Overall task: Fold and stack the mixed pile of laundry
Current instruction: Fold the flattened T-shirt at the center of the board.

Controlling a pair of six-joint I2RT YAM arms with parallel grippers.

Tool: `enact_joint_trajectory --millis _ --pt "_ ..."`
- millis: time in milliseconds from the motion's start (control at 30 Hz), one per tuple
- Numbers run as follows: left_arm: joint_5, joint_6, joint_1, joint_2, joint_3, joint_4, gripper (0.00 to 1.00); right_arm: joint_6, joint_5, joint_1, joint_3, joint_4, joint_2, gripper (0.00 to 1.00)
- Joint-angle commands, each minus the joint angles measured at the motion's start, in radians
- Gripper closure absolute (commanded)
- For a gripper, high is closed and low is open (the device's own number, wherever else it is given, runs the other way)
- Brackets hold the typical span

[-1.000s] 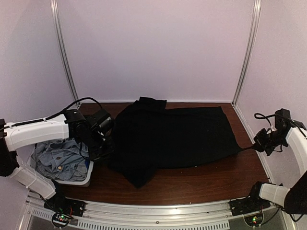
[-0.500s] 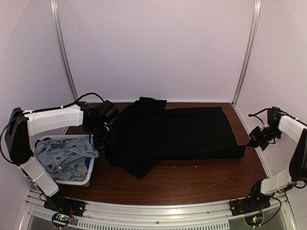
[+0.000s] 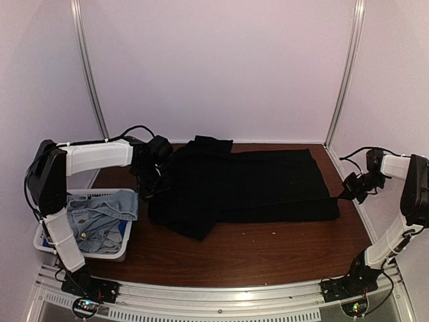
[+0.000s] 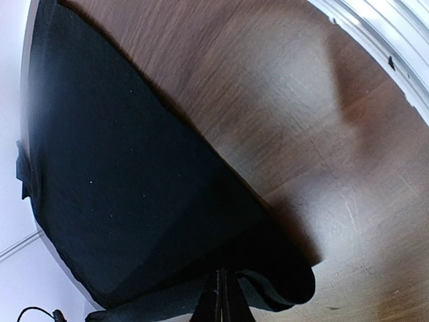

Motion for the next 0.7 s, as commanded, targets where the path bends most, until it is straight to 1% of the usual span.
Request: enact_joint_trajectory --millis 0,267,667 --pt "-0.032 0.058 0.023 0.035 0.048 -0.007 1.00 -0.028 -0.014 0.018 0.033 0.049 0.042 1.00" --pt "-0.049 0.135 0.024 0.131 0.166 -0.042 1.00 -0.027 -0.003 0.043 0.046 0.068 0.077 1.00" --pt "-0.067 0.176 0.049 0.212 0.234 -0.053 1.00 -0.038 0.059 0.044 0.090 0.061 0.125 1.00"
